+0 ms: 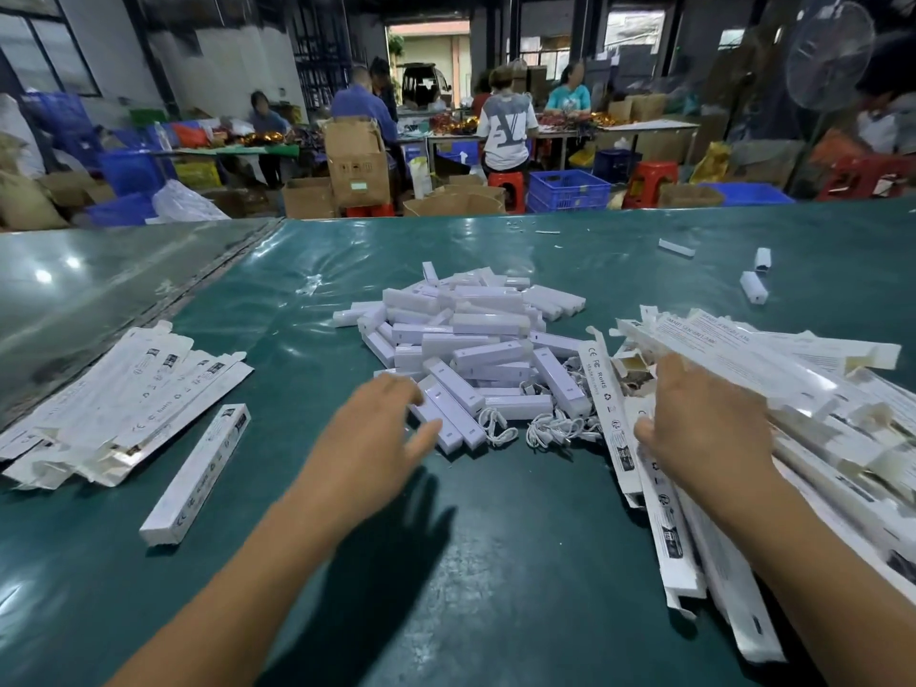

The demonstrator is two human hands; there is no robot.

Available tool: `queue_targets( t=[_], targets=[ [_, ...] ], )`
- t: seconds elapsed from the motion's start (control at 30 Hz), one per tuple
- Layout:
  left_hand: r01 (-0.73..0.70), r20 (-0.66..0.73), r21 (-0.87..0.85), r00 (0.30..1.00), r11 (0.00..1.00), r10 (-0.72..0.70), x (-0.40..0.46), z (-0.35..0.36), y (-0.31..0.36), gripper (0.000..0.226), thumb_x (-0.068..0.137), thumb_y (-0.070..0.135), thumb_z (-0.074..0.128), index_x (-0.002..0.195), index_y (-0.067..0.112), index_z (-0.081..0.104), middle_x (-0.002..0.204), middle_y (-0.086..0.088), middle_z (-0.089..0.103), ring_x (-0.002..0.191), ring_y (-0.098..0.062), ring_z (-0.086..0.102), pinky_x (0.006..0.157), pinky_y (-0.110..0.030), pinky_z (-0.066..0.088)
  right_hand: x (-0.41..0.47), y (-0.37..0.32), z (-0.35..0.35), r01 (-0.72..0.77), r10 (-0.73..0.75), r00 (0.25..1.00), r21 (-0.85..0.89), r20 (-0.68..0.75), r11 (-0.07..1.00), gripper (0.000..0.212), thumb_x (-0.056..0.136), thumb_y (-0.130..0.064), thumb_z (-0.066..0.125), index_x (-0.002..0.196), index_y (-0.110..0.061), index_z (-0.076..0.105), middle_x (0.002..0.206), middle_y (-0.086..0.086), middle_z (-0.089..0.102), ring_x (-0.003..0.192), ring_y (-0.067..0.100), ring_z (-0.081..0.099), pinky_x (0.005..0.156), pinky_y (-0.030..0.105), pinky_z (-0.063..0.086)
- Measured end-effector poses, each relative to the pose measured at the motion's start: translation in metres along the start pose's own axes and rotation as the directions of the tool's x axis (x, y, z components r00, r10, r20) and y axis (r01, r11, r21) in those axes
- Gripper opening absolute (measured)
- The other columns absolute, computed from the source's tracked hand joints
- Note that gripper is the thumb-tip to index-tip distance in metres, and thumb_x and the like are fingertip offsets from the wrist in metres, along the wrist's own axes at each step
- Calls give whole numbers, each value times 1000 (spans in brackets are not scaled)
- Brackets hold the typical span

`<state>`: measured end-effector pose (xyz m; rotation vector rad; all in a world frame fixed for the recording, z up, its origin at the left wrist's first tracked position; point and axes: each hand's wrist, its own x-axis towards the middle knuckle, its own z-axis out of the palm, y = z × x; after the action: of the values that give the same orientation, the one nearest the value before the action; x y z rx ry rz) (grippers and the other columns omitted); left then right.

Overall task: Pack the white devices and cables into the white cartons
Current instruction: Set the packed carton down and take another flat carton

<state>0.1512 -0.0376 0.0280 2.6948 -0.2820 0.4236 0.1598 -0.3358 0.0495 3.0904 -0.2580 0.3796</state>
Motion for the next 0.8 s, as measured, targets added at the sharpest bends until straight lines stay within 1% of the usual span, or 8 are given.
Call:
queue_targets(
  t=[0.1,0.17,0.3,0.43,0.5,0.6,0.73,0.8],
  targets=[
    [-149,20,-168,988,975,154,6,22,30,22,96,38,63,112,24,58,111,14,55,105,-9,50,90,-29,44,2,-2,-5,53,-48,998,109,-45,993,37,93,-27,61,127,-16,48,90,4,61,83,29,61,68,36,48],
    [-143,45,-397,984,907,175,4,28,45,22,95,42,66,112,29,59,106,24,58,100,1,54,84,-20,44,3,-3,-10,125,-74,985,347,-156,930,37,92,-28,67,125,-20,54,96,3,67,82,27,61,67,34,47],
    [-50,96,-804,972,592,213,-7,35,66,46,86,44,74,125,28,56,123,18,65,115,-8,62,97,-28,51,-7,-31,-25,258,-188,962,882,-198,394,36,81,-40,82,109,-33,59,89,-13,69,73,3,64,62,17,45],
    [84,165,-944,957,320,237,-9,29,67,36,92,20,70,125,14,58,109,-7,73,92,-25,71,84,-32,56,-16,-57,-21,256,-326,917,966,-232,33,40,83,-40,79,115,-32,57,89,-3,74,74,17,72,66,38,61],
    [92,186,-919,959,385,216,-7,22,59,19,92,21,69,111,22,66,88,-3,70,70,-20,65,67,-28,53,-15,-60,-11,195,-353,911,978,-211,-81,42,84,-35,78,120,-30,57,103,5,76,95,24,75,84,52,60],
    [49,187,-816,965,577,182,-5,18,44,15,91,42,68,104,33,67,77,13,61,66,-8,56,61,-20,47,-17,-64,7,146,-336,923,979,-187,-143,41,83,-31,77,119,-28,58,112,4,75,107,22,72,95,53,56],
    [60,186,-782,973,620,140,-7,15,33,28,89,61,58,94,34,65,77,8,64,64,-10,57,60,-23,48,-20,-65,22,183,-294,934,979,-202,-92,29,77,-42,80,100,-31,65,100,-1,73,95,21,71,86,51,60],
    [89,216,-795,966,600,144,-6,13,31,24,94,55,59,98,32,64,84,2,73,66,-18,67,63,-26,51,-21,-63,23,241,-329,911,969,-247,-60,18,81,-40,77,91,-31,65,89,0,71,81,18,70,74,36,61]
  ],
)
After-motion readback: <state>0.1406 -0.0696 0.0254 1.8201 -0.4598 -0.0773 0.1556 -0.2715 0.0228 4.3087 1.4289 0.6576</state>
